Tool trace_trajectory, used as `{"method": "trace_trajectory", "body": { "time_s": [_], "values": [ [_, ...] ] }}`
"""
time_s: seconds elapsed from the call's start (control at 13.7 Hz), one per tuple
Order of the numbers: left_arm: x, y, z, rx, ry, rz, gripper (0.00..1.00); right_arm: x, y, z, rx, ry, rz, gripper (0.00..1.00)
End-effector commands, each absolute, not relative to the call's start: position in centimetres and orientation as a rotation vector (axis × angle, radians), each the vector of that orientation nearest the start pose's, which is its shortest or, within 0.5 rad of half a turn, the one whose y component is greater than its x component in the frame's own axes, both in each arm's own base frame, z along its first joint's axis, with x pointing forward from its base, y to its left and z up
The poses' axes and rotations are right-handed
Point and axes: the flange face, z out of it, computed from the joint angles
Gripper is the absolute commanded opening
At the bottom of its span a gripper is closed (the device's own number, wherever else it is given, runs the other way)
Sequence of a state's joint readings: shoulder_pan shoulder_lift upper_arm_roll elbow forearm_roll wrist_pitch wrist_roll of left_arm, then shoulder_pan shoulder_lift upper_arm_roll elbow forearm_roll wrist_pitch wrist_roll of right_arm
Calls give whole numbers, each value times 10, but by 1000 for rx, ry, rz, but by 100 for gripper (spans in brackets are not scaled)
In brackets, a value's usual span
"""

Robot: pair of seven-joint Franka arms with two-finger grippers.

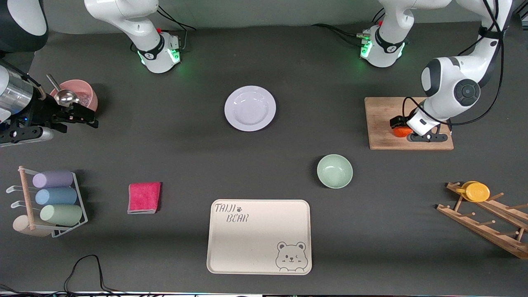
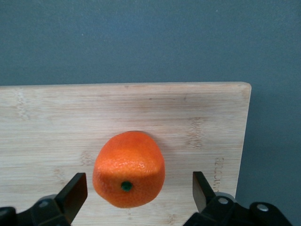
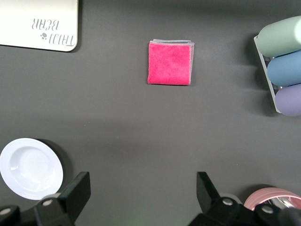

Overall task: Place orange and plate with both arms
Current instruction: 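Lift the orange off the cutting board with the left gripper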

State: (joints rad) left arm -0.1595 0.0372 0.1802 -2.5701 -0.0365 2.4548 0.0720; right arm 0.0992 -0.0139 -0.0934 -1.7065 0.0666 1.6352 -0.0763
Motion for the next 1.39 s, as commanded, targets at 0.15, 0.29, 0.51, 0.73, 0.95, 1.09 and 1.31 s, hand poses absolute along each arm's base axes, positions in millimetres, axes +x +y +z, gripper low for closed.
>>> {"method": "trace_trajectory", "body": {
  "time_s": [0.15,0.29,0.51,0.73,0.95,1.09,1.31],
  "values": [
    [418,11,211,-3147,53,209,100,553,9,576,-3050,-142,66,100],
    [414,11,201,-3142,55,211,100,553,9,576,-3050,-142,66,100],
    [413,12,203,-3143,38,218,69,553,9,576,-3050,-142,66,100],
    [416,11,206,-3144,20,212,14,553,9,576,-3050,-142,66,100],
    [430,-27,240,-3143,-38,252,6,554,9,575,-3048,-139,68,100],
    [445,-86,284,-3113,-144,303,6,554,13,568,-2988,-117,85,100],
    [450,-217,331,-3107,-364,189,7,556,18,542,-2911,-82,155,100]
  ]
}}
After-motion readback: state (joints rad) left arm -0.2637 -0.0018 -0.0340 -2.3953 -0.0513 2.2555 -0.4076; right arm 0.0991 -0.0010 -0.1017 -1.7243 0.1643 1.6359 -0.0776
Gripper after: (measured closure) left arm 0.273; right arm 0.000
